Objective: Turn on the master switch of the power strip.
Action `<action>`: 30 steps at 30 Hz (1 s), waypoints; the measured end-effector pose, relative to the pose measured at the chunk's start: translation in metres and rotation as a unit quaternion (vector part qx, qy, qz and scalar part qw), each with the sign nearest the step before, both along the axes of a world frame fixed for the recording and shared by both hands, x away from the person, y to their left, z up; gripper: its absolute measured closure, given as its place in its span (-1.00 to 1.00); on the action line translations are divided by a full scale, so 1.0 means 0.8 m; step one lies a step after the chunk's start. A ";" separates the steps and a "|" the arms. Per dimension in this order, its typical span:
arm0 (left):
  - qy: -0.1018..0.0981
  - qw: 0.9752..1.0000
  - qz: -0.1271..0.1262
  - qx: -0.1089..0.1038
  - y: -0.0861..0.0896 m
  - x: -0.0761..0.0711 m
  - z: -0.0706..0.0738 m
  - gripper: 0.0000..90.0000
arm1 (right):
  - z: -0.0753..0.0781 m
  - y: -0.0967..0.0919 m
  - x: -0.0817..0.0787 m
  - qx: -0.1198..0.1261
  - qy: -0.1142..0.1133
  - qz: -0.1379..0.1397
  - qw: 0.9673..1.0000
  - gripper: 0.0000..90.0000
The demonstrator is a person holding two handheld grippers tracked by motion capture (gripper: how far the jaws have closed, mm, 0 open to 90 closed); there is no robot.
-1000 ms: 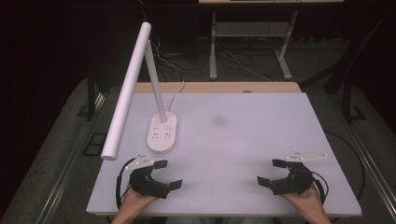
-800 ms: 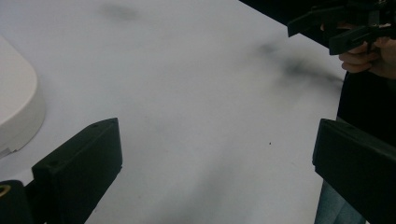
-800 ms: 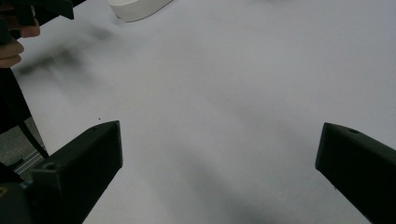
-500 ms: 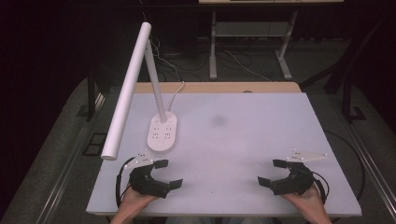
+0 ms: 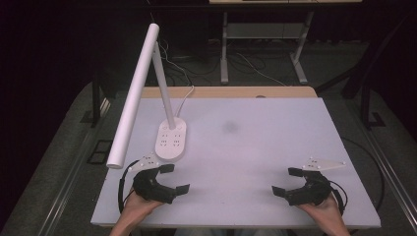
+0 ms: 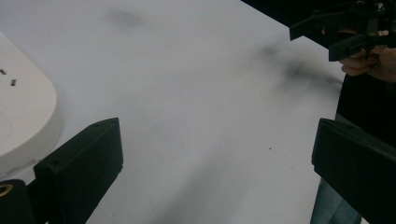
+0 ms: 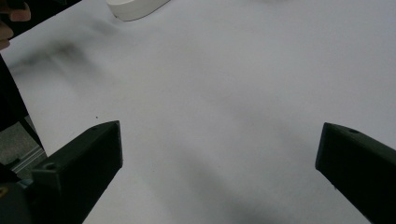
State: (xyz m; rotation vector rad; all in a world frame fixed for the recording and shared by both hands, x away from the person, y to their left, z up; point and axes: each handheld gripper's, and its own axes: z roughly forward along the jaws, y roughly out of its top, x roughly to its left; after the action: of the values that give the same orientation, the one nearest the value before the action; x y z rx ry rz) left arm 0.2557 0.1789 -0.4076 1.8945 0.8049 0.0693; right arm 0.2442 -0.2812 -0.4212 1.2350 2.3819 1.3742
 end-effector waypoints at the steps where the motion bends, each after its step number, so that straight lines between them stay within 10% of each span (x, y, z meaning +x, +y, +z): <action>1: 0.000 1.000 0.001 -0.001 0.001 0.001 0.001 -0.98 | 0.000 0.000 0.000 -0.001 -0.002 0.000 1.000 -1.00; 30: 0.008 1.000 0.011 0.020 0.022 0.032 0.028 -0.96 | 0.000 -0.002 0.000 0.000 0.002 -0.004 1.000 -1.00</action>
State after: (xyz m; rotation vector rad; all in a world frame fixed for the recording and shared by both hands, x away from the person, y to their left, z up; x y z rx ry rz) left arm 0.2815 0.1966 -0.3855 1.9254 0.8404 0.0840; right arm 0.2443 -0.2825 -0.4214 1.2464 2.3760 1.3713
